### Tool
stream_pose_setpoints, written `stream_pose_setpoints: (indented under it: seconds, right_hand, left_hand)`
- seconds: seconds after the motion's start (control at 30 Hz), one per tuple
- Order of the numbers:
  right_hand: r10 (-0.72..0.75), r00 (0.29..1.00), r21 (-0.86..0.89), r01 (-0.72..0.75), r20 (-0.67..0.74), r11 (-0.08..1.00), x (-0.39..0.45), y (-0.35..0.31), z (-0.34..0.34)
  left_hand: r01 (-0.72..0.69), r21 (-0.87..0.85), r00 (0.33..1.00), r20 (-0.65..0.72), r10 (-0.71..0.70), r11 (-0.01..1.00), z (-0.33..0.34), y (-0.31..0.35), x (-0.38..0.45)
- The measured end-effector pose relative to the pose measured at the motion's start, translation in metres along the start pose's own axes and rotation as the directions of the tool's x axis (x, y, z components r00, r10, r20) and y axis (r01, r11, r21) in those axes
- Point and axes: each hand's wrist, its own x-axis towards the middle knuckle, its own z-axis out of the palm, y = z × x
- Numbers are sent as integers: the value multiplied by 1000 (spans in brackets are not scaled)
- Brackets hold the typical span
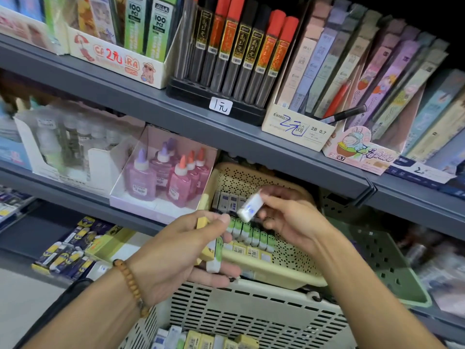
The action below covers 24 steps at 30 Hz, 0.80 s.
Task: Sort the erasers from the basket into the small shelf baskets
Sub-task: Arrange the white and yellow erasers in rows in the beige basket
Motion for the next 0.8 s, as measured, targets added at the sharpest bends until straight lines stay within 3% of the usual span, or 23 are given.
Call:
stream_pose_setpoints:
  seconds: [0.03, 0.1, 0.17, 0.23, 0.37, 0.43, 0.53, 0.57, 0.63, 0.7, 0.8]
  right_hand:
    - [3, 991, -46, -10, -136, 999, 10, 1, -11]
    - [-17, 943, -314, -94, -333, 945, 32, 6, -30]
    - [-49, 917, -547, -193, -396, 815, 52, 14, -42]
    - [-56, 919, -646, -230, -391, 728, 67, 21, -47]
    - [-4, 941, -676, -240, -338, 697, 88, 27, -43]
    - [17, 955, -745, -241, -295, 622, 92, 29, -41]
    - [-66, 955, -825, -213, -288, 523, 85, 27, -40]
    - [-121, 951, -823, -177, -283, 539, 78, 24, -37]
    - [-149, 958, -694, -66, -245, 717, 59, 16, -21]
    - [-119, 989, -485, 63, -85, 872, 35, 10, -3]
    - [-72, 973, -299, 138, 221, 944, -2, -2, 18]
  left_hand:
    - [10, -12, 1000, 3, -10, 1000, 0, 0, 0]
    - [10, -54, 1000, 2, -9, 998, 0, 1, 1]
    - [1, -132, 1000, -13, -2, 991, -2, 1, 3]
    - [-4, -194, 1000, -13, 1, 981, -5, 1, 5]
    - [-54, -183, 998, 21, 59, 982, -8, 0, 4]
    - [-73, -172, 996, 36, 80, 982, -8, 0, 4]
    - [-77, -173, 995, 49, 86, 982, -9, 0, 4]
    - [-74, -180, 995, 48, 84, 981, -9, -1, 5]
    - [-68, -207, 996, 39, 78, 976, -9, -2, 6]
    - [-67, -238, 997, 30, 77, 969, -10, -2, 8]
    - [-67, -254, 996, 42, 80, 965, -9, -1, 9]
